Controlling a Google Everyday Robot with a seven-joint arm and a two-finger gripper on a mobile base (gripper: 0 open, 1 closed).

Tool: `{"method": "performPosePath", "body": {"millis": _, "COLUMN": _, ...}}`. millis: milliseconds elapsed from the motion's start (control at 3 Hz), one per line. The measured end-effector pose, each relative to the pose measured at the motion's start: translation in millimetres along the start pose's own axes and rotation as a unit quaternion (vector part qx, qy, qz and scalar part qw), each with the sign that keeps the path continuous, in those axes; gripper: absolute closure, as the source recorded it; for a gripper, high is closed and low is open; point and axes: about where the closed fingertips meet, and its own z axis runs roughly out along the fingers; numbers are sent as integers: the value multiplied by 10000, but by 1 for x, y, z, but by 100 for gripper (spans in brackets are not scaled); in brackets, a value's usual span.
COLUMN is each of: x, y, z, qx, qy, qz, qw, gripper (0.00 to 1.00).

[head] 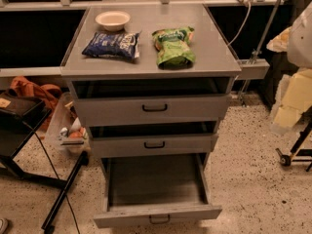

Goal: Place blue chip bag into bottom drawer

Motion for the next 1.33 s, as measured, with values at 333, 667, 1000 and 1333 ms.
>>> {"method": "performPosePath", "body": {"millis": 333, "x": -2, "y": -3, "z": -1, "qx": 68, "qy": -43, "qz": 28, "qw": 10000, "gripper": 0}}
{"method": "performPosePath", "body": {"millis": 667, "x": -24, "y": -24, "z": 13, "qx": 281, "qy": -331, "qz": 186, "qw": 9989, "gripper": 0}}
{"method": "performPosePath", "body": {"millis": 1000, "x": -80, "y": -68, "z": 46, "qx": 506, "qy": -800, "qz": 338, "qw": 9949, "gripper": 0}}
{"method": "performPosePath", "body": {"millis": 1333, "x": -139, "y": -112, "z": 79, "qx": 614, "qy": -1318, "qz": 486, "qw": 9882, "gripper": 0}}
